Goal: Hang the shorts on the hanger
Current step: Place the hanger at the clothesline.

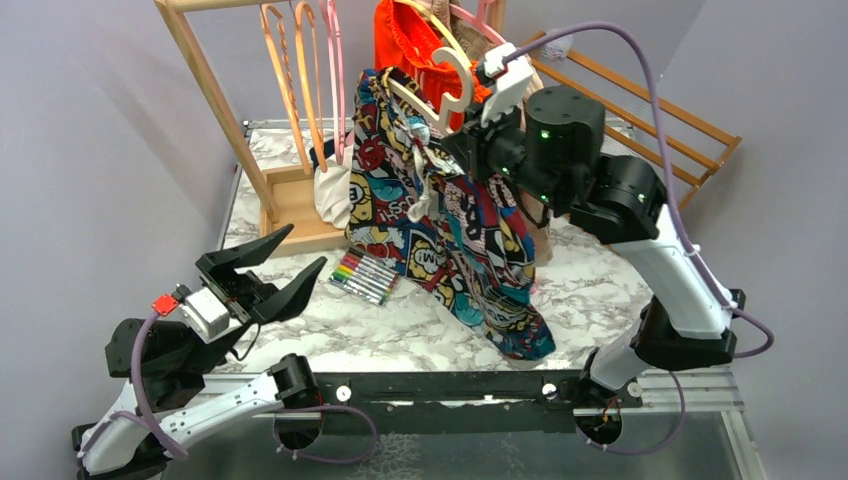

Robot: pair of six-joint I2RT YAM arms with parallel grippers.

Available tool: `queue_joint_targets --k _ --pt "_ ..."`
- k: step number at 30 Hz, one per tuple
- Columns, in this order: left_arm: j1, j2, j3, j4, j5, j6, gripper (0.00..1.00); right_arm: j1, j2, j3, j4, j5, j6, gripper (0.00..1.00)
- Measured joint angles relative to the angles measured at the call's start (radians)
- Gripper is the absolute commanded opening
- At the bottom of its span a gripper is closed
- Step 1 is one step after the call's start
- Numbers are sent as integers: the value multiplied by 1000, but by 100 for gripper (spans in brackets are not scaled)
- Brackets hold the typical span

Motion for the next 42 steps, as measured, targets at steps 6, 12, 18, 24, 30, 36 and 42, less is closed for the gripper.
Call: queue_joint_targets --k 6,12,18,24,30,36,42 --pt "0 -29 -70 0 -4 -43 65 0 71 14 85 39 9 1" --pt "0 -50 -131 -1 -8 -63 65 0 94 12 172 78 13 1" --pt "0 -51 -136 0 -20 -64 65 0 110 -16 272 110 14 1" --pt "0 -38 -102 -2 -23 -37 65 0 126 -76 301 98 19 1" --pt "0 89 46 0 -20 73 67 0 93 -212 311 37 8 1" --pt "0 278 174 3 18 253 70 0 9 -298 276 -95 -19 1" --pt "0 453 252 -29 60 449 71 0 -109 -341 235 -192 -51 1"
